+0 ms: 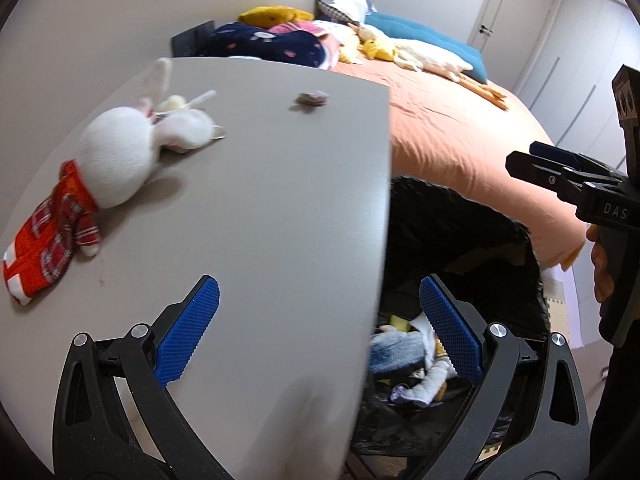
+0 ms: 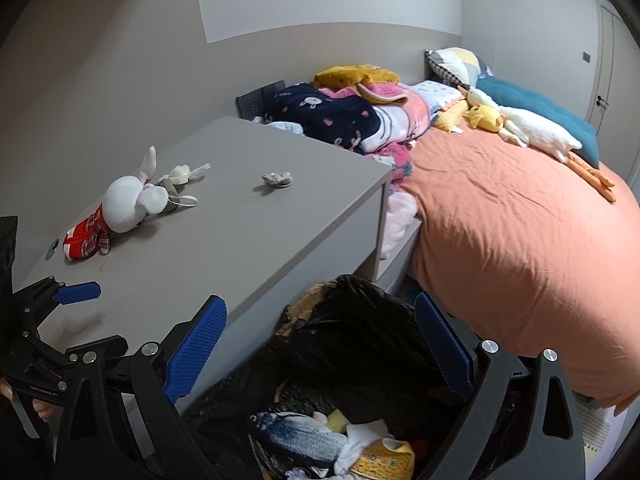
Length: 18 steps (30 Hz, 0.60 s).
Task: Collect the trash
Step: 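Move both tools back over the desk toward the rabbit and scrunchie, then grasp the white rabbit plush with the left tool while the right tool grasps the plaid scrunchie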
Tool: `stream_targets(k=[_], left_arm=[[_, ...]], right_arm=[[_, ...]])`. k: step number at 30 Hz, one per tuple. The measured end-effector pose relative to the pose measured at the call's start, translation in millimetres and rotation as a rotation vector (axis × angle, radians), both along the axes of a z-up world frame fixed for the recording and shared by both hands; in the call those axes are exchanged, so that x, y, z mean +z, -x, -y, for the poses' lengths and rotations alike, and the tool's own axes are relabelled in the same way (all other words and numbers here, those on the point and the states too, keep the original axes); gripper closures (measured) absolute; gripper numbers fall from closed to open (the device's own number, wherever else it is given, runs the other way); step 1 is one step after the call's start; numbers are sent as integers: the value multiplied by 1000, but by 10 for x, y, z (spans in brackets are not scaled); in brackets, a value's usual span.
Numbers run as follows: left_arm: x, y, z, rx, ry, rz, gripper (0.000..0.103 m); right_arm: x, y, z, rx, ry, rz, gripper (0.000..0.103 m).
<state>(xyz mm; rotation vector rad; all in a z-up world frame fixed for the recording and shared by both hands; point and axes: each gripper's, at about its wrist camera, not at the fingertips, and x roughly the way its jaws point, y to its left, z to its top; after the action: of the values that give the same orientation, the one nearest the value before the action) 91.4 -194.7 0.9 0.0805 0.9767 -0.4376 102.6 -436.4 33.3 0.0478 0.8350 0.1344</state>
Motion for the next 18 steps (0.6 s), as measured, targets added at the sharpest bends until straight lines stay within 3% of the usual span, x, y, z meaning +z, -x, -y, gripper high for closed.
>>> stream_targets(k=[18], left_arm=[[-32, -371, -855, 143, -33, 43, 6]], right_arm=[[-210, -778, -522, 38, -17, -57, 8]])
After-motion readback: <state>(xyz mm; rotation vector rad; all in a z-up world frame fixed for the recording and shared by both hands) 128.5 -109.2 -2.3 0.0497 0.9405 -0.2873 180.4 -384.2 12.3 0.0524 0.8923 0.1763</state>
